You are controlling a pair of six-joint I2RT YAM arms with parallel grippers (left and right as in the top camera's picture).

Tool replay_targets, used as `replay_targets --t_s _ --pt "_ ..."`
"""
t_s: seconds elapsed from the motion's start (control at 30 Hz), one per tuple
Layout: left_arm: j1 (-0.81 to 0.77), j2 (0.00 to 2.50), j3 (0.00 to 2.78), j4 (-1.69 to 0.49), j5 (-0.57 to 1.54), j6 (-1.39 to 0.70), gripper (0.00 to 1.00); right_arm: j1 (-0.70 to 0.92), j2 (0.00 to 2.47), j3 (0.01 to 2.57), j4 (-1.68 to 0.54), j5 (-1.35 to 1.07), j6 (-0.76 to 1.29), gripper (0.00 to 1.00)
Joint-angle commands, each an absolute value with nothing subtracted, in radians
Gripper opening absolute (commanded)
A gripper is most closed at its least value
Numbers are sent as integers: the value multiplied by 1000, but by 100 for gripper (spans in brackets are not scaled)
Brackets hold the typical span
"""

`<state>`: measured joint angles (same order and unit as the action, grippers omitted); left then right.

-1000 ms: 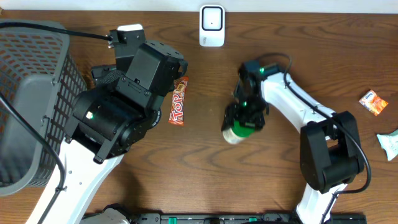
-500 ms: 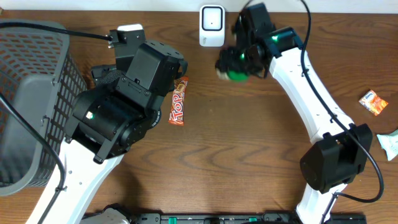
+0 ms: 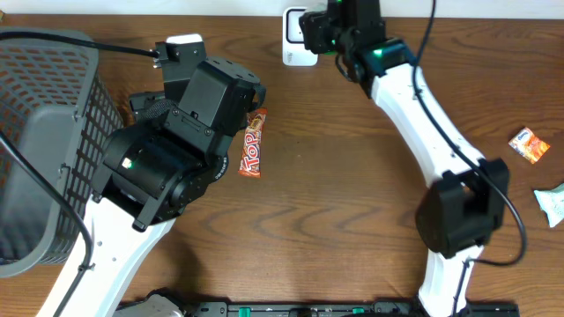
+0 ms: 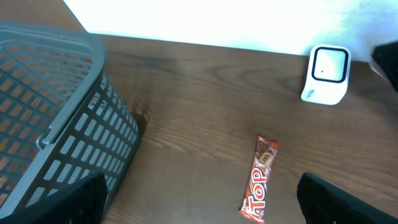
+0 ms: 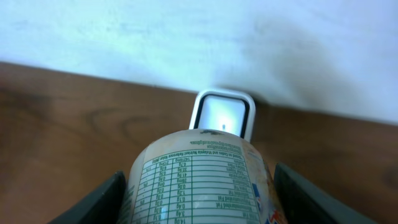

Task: Scan the item barcode
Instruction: 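Carry the jar up to the white scanner with the right gripper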

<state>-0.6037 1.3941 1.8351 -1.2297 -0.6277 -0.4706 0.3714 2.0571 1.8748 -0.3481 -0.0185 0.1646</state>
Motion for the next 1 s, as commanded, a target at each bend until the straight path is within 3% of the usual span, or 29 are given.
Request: replay_targets --t_s 0.0,0.47,0.97 --pt "-601 1393 1843 -1230 -643 -465 98 366 2133 1896 -237 4 87 37" --pt "-601 1393 1843 -1230 -643 -465 98 370 2391 1897 274 64 2 35" --pt "-601 1393 1843 -1230 -643 -465 98 374 2463 1901 411 78 2 38"
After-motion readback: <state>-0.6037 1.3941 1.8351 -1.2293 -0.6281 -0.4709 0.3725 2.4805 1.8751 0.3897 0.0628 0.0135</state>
